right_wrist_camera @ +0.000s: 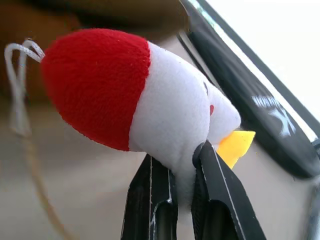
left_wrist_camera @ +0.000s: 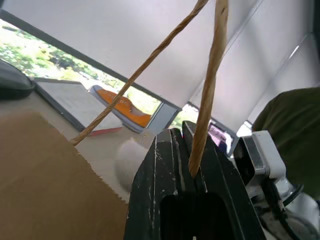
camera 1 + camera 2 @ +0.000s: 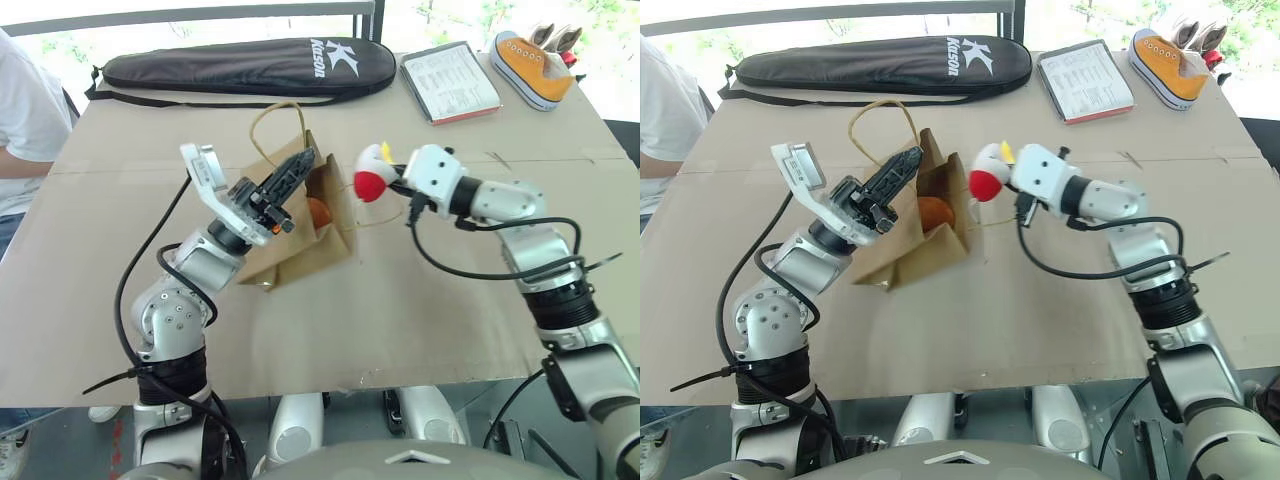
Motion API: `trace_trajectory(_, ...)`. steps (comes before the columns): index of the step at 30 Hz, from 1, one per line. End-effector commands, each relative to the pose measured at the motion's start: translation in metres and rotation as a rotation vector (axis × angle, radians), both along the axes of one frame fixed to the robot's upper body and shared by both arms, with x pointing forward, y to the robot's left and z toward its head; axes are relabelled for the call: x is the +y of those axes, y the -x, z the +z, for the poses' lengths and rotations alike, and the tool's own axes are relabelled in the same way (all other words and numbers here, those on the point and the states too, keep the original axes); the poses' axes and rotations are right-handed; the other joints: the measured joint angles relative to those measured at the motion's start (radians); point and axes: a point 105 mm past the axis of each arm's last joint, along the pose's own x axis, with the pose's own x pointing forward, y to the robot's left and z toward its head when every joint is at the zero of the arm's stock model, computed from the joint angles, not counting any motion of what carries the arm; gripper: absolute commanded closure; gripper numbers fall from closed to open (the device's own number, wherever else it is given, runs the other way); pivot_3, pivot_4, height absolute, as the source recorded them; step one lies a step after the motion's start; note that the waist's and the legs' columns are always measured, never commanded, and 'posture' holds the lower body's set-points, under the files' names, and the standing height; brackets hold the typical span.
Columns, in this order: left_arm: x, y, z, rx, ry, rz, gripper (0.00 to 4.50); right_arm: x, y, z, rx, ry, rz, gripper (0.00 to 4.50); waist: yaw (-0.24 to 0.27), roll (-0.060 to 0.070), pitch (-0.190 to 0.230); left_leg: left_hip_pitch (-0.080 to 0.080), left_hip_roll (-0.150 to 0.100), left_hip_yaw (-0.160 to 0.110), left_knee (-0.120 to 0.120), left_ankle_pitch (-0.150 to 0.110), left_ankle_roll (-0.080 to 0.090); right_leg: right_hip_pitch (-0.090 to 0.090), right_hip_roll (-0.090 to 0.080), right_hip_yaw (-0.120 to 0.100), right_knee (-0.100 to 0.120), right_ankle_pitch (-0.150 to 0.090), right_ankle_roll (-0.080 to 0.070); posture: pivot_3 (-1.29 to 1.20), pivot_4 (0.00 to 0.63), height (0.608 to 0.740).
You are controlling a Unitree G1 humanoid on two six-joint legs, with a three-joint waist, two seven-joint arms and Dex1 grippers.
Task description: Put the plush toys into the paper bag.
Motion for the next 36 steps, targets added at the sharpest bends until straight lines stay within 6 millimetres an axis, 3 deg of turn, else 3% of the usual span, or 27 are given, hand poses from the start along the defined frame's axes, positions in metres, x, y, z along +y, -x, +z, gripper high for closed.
trace_trajectory(1, -0.007, 0.010, 0.014, -0.036, 0.035, -0.087, 4.50, 0.022, 0.009, 0.011, -0.007, -0.053, 0.021, 4.43, 0.001, 0.000, 0.000, 0.000, 0.000, 0.000, 0.000, 0.000, 0.000, 0.000, 0.000, 0.000, 0.001, 0.000, 0.000, 0.00, 0.150, 0.740)
trace_trajectory(6, -0.019, 0.013, 0.015, -0.035, 0.031, -0.149, 4.50, 0.059, 0.026, -0.023, -0.005, 0.092, 0.206, 4.43, 0.007, 0.000, 0.000, -0.001, -0.001, 0.000, 0.002, 0.000, 0.000, 0.000, 0.000, 0.000, 0.001, 0.000, 0.000, 0.00, 0.150, 0.740)
trace_trajectory(13, -0.031, 0.011, 0.004, -0.040, -0.034, -0.153, 4.50, 0.085, 0.046, -0.051, -0.095, 0.259, 0.463, 4.43, 0.003, 0.000, 0.000, -0.001, -0.001, 0.000, 0.003, 0.000, 0.000, 0.000, 0.000, 0.000, 0.001, 0.000, 0.000, 0.00, 0.150, 0.740)
trace_trajectory(16, -0.037, 0.012, -0.002, -0.041, -0.042, -0.151, 4.50, 0.087, 0.047, -0.066, -0.026, 0.304, 0.553, 4.43, 0.001, 0.000, 0.000, 0.000, -0.001, 0.000, 0.003, 0.000, 0.000, 0.000, 0.001, 0.000, 0.001, 0.000, 0.000, 0.00, 0.150, 0.740)
trace_trajectory(17, -0.038, 0.013, -0.003, -0.042, -0.044, -0.148, 4.50, 0.084, 0.048, -0.070, -0.006, 0.321, 0.579, 3.80, 0.002, 0.000, 0.000, 0.000, -0.001, 0.000, 0.003, 0.000, 0.000, 0.000, 0.001, 0.000, 0.001, 0.000, 0.000, 0.00, 0.150, 0.740)
trace_trajectory(18, -0.039, 0.013, -0.004, -0.044, -0.045, -0.144, 4.50, 0.083, 0.047, -0.070, -0.001, 0.320, 0.586, 3.51, 0.002, 0.000, 0.000, 0.000, -0.001, 0.000, 0.003, 0.000, 0.000, 0.000, 0.000, 0.000, 0.001, 0.000, 0.000, 0.00, 0.150, 0.740)
trace_trajectory(20, -0.036, 0.016, -0.005, -0.049, -0.055, -0.133, 4.50, 0.082, 0.036, -0.056, -0.041, 0.252, 0.525, 2.52, 0.002, 0.000, 0.000, 0.000, -0.001, 0.000, 0.003, 0.000, 0.000, 0.000, 0.000, 0.000, 0.001, 0.000, 0.000, 0.00, 0.150, 0.740)
trace_trajectory(23, -0.026, 0.020, -0.008, -0.058, -0.093, -0.106, 4.50, 0.065, 0.030, -0.046, -0.016, 0.223, 0.458, 0.99, 0.001, 0.000, 0.000, 0.000, -0.001, 0.000, 0.003, 0.000, 0.000, 0.000, 0.000, 0.000, 0.002, 0.000, 0.000, 0.00, 0.150, 0.740)
trace_trajectory(28, -0.007, 0.024, -0.010, -0.071, -0.148, -0.077, 4.50, 0.020, 0.039, -0.038, 0.072, 0.223, 0.374, 0.99, 0.018, 0.000, 0.000, -0.001, -0.001, -0.001, 0.003, 0.000, 0.000, 0.000, -0.001, -0.001, 0.002, 0.000, 0.000, 0.00, 0.150, 0.740)
trace_trajectory(32, -0.001, 0.029, -0.014, -0.122, -0.260, -0.090, 4.50, -0.018, 0.040, -0.025, 0.278, 0.082, 0.179, 0.99, 0.021, 0.000, 0.000, 0.000, -0.001, 0.001, 0.003, 0.000, 0.000, 0.000, -0.001, 0.000, 0.002, 0.000, -0.001, 0.00, 0.150, 0.740)
trace_trajectory(36, 0.000, 0.031, -0.009, -0.150, -0.258, -0.087, 4.50, -0.051, 0.035, -0.058, 0.563, 0.019, -0.099, 0.99, 0.023, 0.000, 0.000, 0.000, 0.000, 0.001, 0.003, 0.000, 0.000, 0.000, -0.001, 0.000, 0.002, -0.001, -0.001, 0.00, 0.150, 0.740)
